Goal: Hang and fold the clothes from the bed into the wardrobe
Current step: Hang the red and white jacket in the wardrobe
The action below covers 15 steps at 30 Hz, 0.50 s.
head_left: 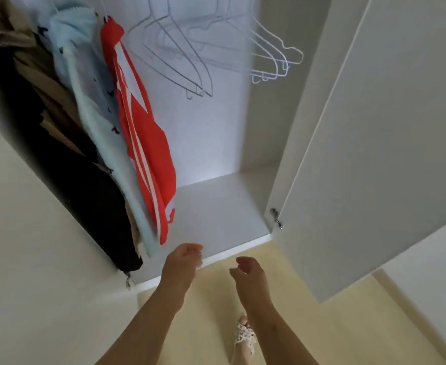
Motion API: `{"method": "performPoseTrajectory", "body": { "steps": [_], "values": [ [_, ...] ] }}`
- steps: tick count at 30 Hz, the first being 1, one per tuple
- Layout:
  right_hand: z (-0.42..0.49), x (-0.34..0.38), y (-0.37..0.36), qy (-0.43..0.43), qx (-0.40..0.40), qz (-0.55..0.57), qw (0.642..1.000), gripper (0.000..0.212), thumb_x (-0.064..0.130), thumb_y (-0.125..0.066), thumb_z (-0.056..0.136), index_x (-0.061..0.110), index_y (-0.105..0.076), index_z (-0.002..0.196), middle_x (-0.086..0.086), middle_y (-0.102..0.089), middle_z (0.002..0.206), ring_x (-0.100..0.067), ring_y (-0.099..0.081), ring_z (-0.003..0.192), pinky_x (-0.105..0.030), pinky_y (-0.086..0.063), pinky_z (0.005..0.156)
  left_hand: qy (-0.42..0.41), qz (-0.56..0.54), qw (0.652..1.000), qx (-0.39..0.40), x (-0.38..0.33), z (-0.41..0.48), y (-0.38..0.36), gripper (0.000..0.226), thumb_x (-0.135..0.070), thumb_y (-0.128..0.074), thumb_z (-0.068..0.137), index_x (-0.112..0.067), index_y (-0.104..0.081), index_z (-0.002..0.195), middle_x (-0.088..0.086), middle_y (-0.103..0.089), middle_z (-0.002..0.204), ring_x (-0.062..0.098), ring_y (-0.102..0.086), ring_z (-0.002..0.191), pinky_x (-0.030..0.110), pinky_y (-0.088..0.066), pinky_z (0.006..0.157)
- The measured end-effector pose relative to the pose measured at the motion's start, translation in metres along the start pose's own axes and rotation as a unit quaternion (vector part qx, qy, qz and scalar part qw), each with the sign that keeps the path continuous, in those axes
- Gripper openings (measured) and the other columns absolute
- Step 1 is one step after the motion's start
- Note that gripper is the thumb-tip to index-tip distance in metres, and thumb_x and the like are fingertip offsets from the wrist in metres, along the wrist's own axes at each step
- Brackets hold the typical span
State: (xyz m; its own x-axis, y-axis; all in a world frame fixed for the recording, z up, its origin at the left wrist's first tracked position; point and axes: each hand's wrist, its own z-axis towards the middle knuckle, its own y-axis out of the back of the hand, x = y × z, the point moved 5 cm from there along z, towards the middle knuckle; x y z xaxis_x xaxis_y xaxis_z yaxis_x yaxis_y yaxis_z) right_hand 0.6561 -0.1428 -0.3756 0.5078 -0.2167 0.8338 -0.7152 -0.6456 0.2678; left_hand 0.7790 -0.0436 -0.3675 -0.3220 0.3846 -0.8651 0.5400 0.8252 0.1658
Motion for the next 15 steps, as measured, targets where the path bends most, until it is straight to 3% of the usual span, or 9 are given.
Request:
{"method": "performPoseTrajectory", "body": {
  "steps": [4,10,15],
  "values": [
    [-0.047,-0.065,0.047,-0.06,-0.089,0.059,0.992,0.024,0.012,-0.055,0.089,0.016,-0.057,0.112,0.006,-0.056,0.096,-0.002,-0.05,0.077,-0.017,-0.038,0.06,0.023,0.076,0.99,0.116,0.034,-0.048,-0.05,0.017,-0.007,-0.056,0.085,-0.023,-0.063,0.083,0.001,-0.064,0.08,0.012,-0.061,0.072,0.023,-0.044,0.062],
    [-0.127,-0.152,0.135,-0.119,-0.222,0.163,0.954,0.02,0.009,-0.054,0.088,0.013,-0.057,0.107,0.005,-0.056,0.085,-0.013,-0.053,0.077,-0.02,-0.038,0.058,-0.029,0.184,0.952,0.244,0.064,-0.138,-0.136,0.018,-0.01,-0.051,0.089,-0.023,-0.063,0.089,-0.005,-0.064,0.087,0.014,-0.062,0.083,0.025,-0.046,0.068],
    [-0.219,-0.231,0.21,-0.148,-0.318,0.253,0.902,0.018,0.011,-0.054,0.086,0.016,-0.057,0.103,0.003,-0.056,0.081,-0.012,-0.051,0.072,-0.021,-0.037,0.057,-0.062,0.259,0.901,0.342,0.102,-0.232,-0.222,0.018,-0.012,-0.05,0.089,-0.025,-0.062,0.085,0.0,-0.063,0.084,0.023,-0.062,0.089,0.028,-0.045,0.073]
  ]
}}
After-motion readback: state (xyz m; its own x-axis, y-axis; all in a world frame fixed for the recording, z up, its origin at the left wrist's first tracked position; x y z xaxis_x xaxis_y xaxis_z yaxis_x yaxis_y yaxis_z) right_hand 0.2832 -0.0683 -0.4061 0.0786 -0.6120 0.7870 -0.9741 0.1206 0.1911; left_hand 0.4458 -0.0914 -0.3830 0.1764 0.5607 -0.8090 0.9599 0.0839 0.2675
